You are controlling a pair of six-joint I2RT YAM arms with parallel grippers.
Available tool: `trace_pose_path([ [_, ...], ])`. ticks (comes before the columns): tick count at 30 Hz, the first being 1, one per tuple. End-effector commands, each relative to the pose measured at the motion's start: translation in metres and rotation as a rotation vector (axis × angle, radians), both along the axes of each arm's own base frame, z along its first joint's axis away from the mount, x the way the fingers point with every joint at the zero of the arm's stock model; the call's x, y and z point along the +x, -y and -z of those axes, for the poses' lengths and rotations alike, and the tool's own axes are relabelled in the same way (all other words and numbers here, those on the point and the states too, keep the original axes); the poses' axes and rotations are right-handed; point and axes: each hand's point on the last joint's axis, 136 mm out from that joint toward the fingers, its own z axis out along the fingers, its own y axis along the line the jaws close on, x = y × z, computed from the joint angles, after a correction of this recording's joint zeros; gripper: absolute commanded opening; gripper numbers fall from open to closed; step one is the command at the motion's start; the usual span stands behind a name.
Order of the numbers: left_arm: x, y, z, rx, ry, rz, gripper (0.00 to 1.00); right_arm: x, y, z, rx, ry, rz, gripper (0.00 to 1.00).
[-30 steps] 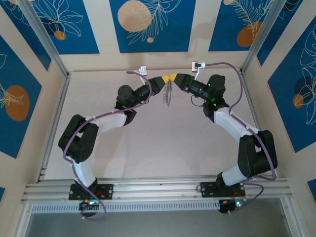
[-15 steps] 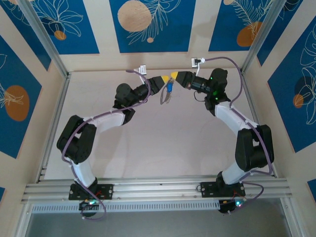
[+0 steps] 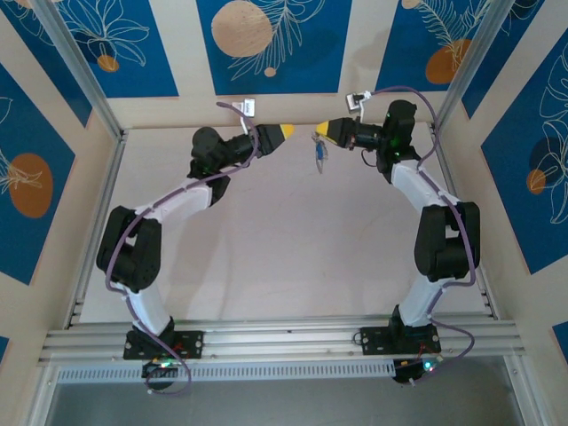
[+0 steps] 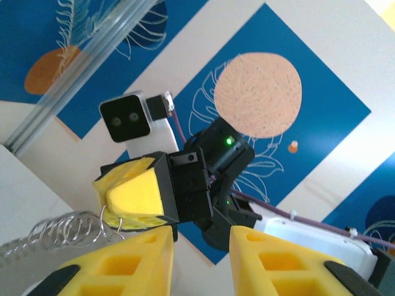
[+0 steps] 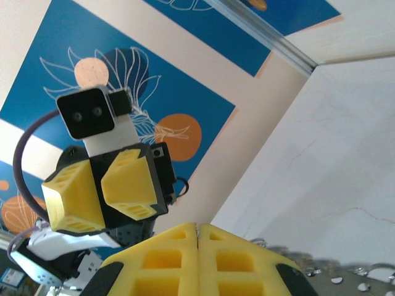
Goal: Put the keys on the keyring
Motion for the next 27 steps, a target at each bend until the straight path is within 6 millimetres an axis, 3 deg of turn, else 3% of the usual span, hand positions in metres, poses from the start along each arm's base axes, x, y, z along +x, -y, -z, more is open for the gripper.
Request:
trace_pose_path([
  [1,0.002,0.006,0.013,0.071,0.034,0.092,0.3,-0.012,-0.009,-0.005,-0.012,0.022,-0.103,0.0],
  [12,0.004,0.014,0.04,0.139,0.03,0.179,0.28,-0.011,-0.023,0.004,-0.017,0.0,-0.165,0.0],
  [27,0.013,0.018,0.054,0.137,-0.003,0.188,0.25,-0.016,-0.032,0.007,-0.017,0.005,-0.181,0.0],
])
